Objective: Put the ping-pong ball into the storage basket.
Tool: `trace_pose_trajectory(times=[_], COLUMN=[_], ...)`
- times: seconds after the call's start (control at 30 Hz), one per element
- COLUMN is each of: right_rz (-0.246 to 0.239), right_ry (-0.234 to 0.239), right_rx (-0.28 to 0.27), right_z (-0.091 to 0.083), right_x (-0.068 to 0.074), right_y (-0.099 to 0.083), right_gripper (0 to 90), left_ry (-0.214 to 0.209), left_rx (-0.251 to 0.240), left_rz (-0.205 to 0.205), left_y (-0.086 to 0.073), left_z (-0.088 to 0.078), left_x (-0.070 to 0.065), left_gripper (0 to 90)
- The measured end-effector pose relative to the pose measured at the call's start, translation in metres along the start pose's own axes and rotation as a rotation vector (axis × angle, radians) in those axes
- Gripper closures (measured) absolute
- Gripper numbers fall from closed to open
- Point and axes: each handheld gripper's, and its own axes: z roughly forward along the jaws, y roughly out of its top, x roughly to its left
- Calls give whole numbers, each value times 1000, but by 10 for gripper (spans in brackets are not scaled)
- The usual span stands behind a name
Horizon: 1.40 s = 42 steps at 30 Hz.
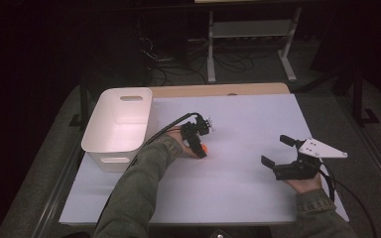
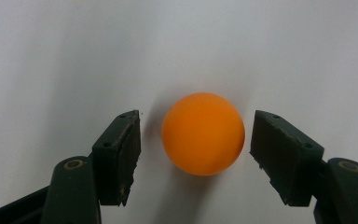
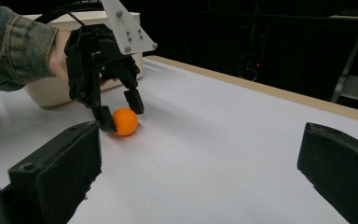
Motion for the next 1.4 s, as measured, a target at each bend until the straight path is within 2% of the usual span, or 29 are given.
trace_pose_trajectory(times=[0.43,0.77,1.4], right_rz=[1,1,5], right_ry=[-1,-1,-12], right_rx=[-1,-1,2], right_z=[0,0,-1], right_x=[0,0,0], right_y=[0,0,-1], right_gripper=[0,0,0], left_ry=[-2,4,8], left_rx=[6,12,7], left_rz=[-2,13,23], left_y=[0,0,-3], left_z=[1,1,-27], left_x=[-1,-3,-11], left_gripper=[429,500,502])
